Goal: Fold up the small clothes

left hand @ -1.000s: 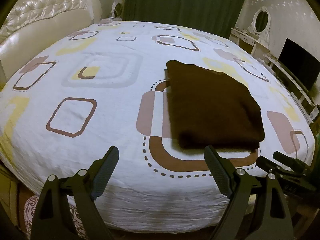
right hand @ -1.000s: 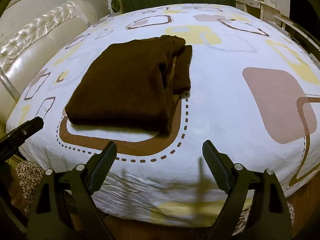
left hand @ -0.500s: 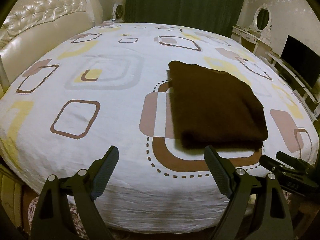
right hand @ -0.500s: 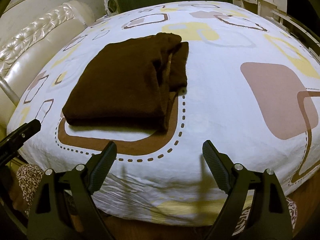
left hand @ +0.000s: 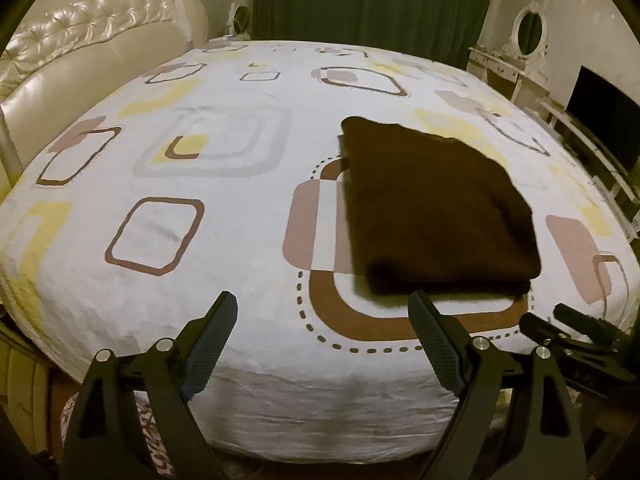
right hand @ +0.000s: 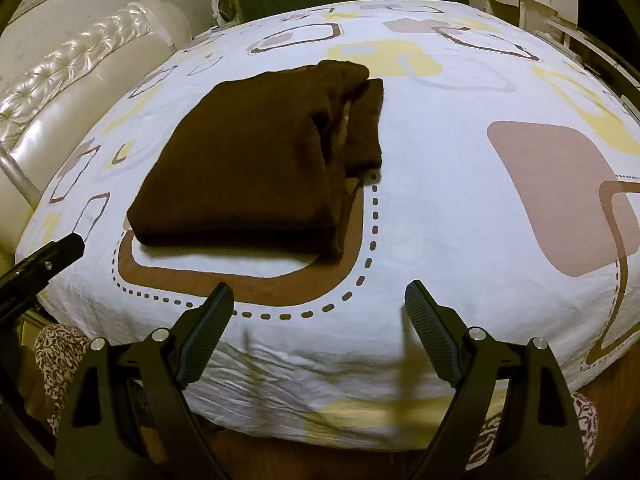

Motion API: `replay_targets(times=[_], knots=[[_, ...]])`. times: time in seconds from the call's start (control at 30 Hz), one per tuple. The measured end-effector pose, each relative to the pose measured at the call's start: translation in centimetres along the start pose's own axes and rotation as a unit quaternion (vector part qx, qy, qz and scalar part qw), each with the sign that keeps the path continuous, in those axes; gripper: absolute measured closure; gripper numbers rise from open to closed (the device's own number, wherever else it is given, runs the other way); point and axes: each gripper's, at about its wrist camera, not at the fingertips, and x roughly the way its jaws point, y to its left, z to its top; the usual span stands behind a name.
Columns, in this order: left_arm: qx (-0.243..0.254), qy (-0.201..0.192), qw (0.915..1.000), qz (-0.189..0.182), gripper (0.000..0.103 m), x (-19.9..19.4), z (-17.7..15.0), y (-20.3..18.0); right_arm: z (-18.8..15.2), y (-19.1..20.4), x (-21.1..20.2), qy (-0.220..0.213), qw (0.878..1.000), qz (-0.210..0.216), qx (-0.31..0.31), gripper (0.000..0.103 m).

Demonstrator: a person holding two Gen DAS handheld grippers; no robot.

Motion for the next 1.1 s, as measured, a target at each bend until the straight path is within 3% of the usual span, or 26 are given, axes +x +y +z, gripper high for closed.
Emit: replay_targets(times=[1.1], knots=[[0.014, -0.009, 0.9998, -0.008, 0.017, -0.47, 0.02, -0.91, -0.2, -0.03, 0.23, 0.005, 1.0, 0.003, 0.004, 0.016]])
